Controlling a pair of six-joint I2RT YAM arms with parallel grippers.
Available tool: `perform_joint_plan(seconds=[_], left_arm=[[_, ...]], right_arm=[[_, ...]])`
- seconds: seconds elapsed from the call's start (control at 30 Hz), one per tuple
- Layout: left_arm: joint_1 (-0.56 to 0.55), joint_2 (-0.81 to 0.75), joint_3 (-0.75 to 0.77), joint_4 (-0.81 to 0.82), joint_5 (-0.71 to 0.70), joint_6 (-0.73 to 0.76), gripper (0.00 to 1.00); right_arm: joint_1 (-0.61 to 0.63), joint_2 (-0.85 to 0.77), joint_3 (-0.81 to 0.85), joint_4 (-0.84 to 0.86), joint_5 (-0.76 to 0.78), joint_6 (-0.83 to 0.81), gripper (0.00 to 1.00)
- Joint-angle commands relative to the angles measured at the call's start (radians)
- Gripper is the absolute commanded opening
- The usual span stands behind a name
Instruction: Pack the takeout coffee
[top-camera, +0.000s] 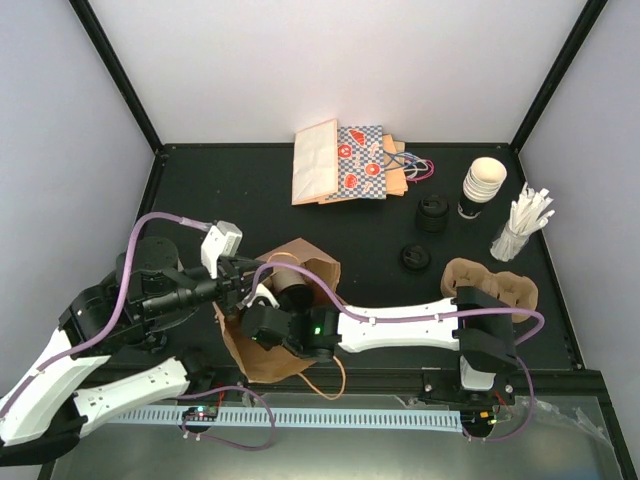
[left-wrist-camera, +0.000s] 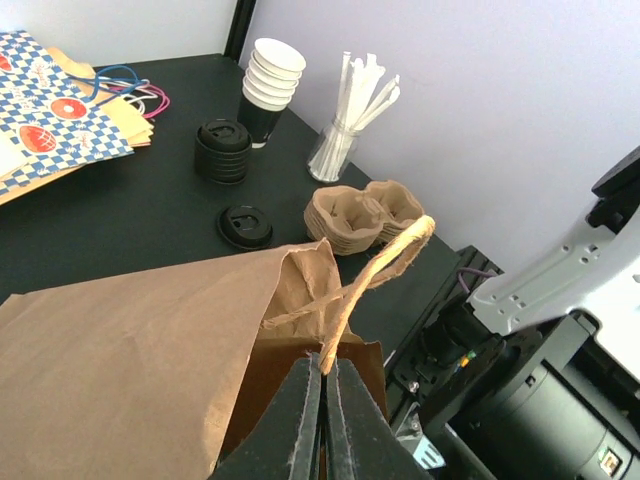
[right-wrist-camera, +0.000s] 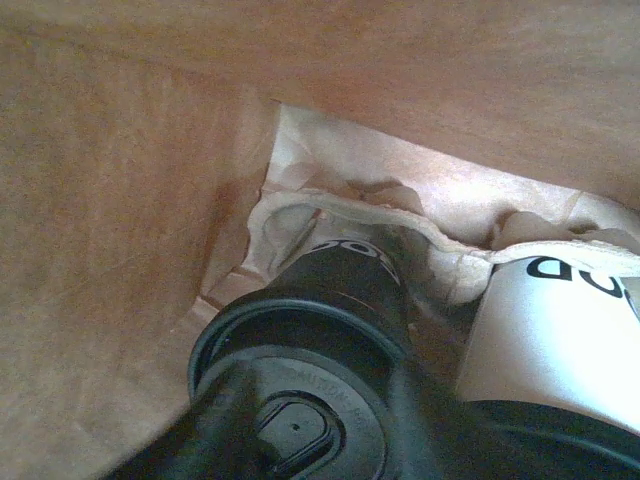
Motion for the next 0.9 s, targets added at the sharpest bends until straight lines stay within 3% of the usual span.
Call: perform_joint_plan(seconds=[0.0, 0.07, 0.2, 0.57, 0.87], left_arm=[[-0.010, -0.029, -0.006, -0.001, 0.050, -0.022, 0.02], [-0.010, -0.041, -0.027, 0.003, 0.059, -0.026, 0.02], [-0.010, -0.049, -0.054, 0.011, 0.071, -0.035, 0.02], [-0.010, -0.010, -0.032, 0.033, 0.093, -0.043, 0.02], [-0.010, -0.002, -0.010, 0.040, 0.083, -0.065, 0.02]], right_arm=[[-0.013, -0.039, 0.006, -0.011, -0.063, -0.021, 0.67], [-0.012, -0.044, -0.011, -0.009, -0.108, -0.014, 0.84], [0.023, -0.028, -0.009, -0.017, -0.121, -0.014, 1.00], [0.059, 0.118, 0.061, -0.019, -0.082, -0.010, 1.00], [0.056, 0.198, 0.067, 0.004, 0.069, 0.024, 1.00]])
